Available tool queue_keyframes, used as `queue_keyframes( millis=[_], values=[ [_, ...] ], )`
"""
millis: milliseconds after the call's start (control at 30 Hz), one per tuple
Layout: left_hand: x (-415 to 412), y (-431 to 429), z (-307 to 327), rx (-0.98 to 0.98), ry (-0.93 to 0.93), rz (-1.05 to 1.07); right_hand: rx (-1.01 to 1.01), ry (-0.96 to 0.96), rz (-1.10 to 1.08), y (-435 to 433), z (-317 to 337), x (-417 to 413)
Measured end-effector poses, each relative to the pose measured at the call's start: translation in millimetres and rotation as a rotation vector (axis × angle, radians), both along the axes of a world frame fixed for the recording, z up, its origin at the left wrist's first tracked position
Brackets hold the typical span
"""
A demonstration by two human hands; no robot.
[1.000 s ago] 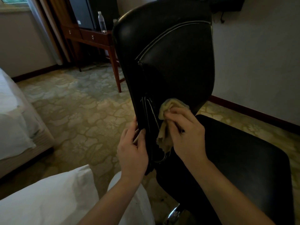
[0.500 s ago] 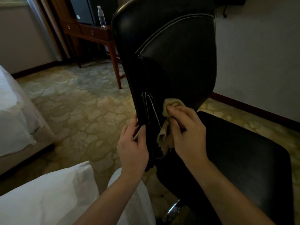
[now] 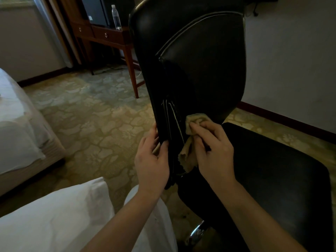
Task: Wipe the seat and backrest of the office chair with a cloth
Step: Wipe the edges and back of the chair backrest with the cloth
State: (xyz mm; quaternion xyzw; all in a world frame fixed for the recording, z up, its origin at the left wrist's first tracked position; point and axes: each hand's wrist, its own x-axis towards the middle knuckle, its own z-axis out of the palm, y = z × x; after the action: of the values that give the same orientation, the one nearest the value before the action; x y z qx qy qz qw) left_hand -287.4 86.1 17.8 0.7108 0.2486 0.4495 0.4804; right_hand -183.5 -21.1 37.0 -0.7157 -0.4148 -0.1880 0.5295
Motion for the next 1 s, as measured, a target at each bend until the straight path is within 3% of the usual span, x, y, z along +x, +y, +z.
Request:
queue_keyframes(
  millis=[333,633,1000],
  values=[
    [-5,13,0,0.041,0.063,-0.047,-0.076,0.091,0.078,-22,-43,6],
    [-7,12,-5,0.006,0.063,-0.086,-0.034,-0.022,0.012,-4,-1,5],
    [-7,13,-18,0.053,0.089,-0.039,-0.169,0.053,0.058,-23,-39,11]
  ],
)
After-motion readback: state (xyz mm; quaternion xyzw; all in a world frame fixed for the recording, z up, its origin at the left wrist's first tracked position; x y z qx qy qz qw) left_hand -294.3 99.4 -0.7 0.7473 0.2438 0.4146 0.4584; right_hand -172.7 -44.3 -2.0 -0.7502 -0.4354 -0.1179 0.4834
